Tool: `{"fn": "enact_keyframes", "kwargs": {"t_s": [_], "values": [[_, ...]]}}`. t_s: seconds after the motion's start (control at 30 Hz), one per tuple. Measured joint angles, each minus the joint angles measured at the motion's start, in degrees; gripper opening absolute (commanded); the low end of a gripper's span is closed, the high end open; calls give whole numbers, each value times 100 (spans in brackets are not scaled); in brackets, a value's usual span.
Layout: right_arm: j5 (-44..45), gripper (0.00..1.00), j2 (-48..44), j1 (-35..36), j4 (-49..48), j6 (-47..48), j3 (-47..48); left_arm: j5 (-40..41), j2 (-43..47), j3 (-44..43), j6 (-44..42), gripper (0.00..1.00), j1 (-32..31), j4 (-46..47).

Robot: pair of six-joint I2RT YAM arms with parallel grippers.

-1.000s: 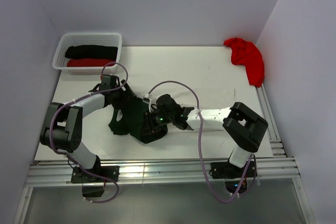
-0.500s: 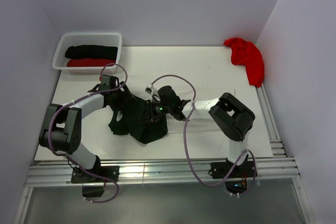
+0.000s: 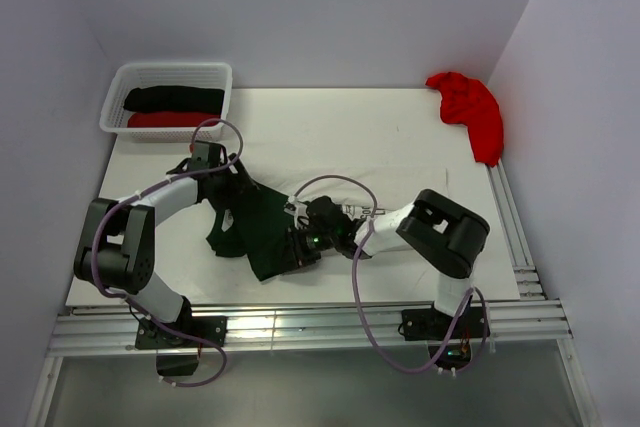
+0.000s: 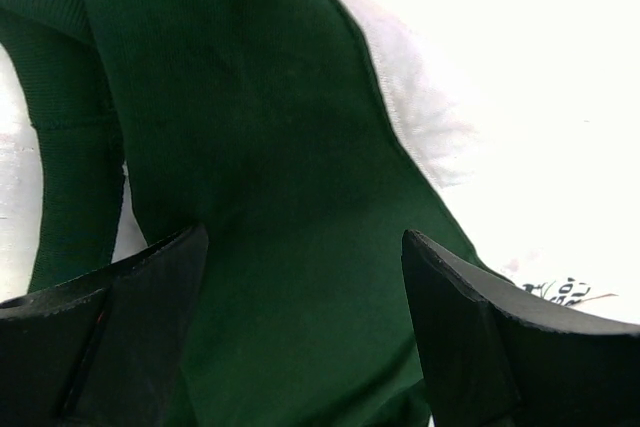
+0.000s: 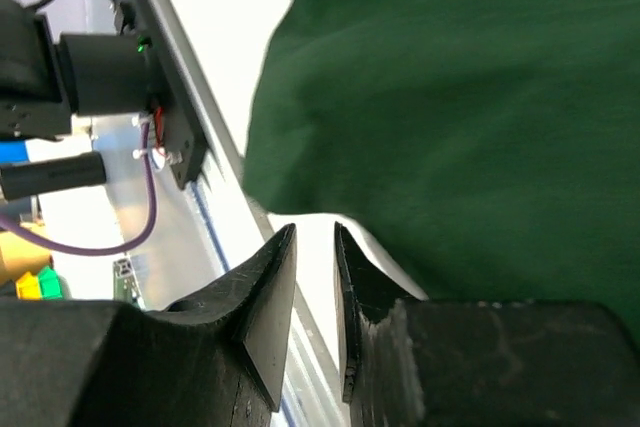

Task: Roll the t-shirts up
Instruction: Fold the tshirt

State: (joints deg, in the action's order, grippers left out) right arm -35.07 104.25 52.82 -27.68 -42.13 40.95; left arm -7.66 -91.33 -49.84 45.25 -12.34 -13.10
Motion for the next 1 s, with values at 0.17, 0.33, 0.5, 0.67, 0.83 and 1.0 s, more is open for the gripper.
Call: {"fn": "enact_keyframes", "kwargs": {"t_s": [0.17,0.33,0.5,0.67,0.83,1.0], "values": [[192,29,-264,125,273,48,2,13,149,-103,-114,90,0,-221],[601,42,-833,96,807,208,35,151,691,-319,-256,93,0,-625],[1023,58,-1340,-223,1226,282,35,208,1137,-437,-306,94,0,-697],[1390,59,-1488,-1119,1539,203,105,289,1123,-306,-271,89,15,-581],[1576,59,-1460,-1950,1510,-37,116,306,962,-57,-190,85,66,-170],[1703,59,-922,-2131,1502,-181,511,339,555,-37,-146,83,103,177]]}}
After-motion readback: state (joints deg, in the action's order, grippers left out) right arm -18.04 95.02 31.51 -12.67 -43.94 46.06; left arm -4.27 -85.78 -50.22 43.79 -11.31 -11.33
